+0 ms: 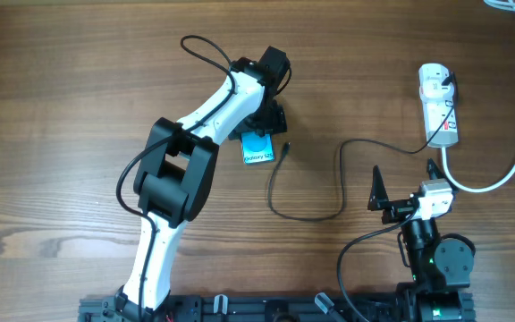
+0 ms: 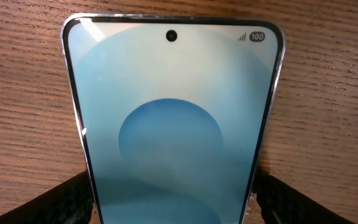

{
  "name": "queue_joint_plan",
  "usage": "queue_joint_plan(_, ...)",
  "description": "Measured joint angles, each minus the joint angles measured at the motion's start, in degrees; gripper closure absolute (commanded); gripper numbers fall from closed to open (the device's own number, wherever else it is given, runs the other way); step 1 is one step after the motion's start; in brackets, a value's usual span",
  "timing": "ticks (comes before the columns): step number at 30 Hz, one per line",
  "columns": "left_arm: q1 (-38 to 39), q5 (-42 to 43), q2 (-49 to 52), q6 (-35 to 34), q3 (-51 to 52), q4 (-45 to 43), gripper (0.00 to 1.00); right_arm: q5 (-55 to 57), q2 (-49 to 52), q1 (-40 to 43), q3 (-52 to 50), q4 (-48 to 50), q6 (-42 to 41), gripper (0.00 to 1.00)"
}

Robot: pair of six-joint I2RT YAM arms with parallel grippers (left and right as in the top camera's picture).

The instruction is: Plug charger to phone and switch on socket

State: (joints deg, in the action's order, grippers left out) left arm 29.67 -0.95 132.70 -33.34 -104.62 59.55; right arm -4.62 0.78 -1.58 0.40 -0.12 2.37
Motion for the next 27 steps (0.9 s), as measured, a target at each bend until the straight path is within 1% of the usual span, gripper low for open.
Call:
queue_joint_plan(1,0.00,-0.02,0.00,0.00,0.00,0.09,0.21,0.00,0.00,0.00,0.00,0.00,-0.02,0.00)
queue_joint_plan(2,0.00,-0.02,0.00,0.00,0.00,0.17,0.26,0.00,0.00,0.00,0.00,0.00,0.00,0.00)
queue_joint_plan(3,0.00,-0.04,0.00,-0.26,0.00,0.20,0.27,0.00,0.00,0.00,0.00,0.00,0.00,0.00)
queue_joint_plan(6,-0.04,-0.04,0.00,-0.20,0.00,0.26,0.23,0.00,0.00,0.00,0.00,0.00,0.00,0.00)
queue_joint_plan(27,-0.26,0.87,-0.42,-0.22,0.02,1.44,0.21,0.00,0.00,0.00,0.00,0.00,0.00,0.00)
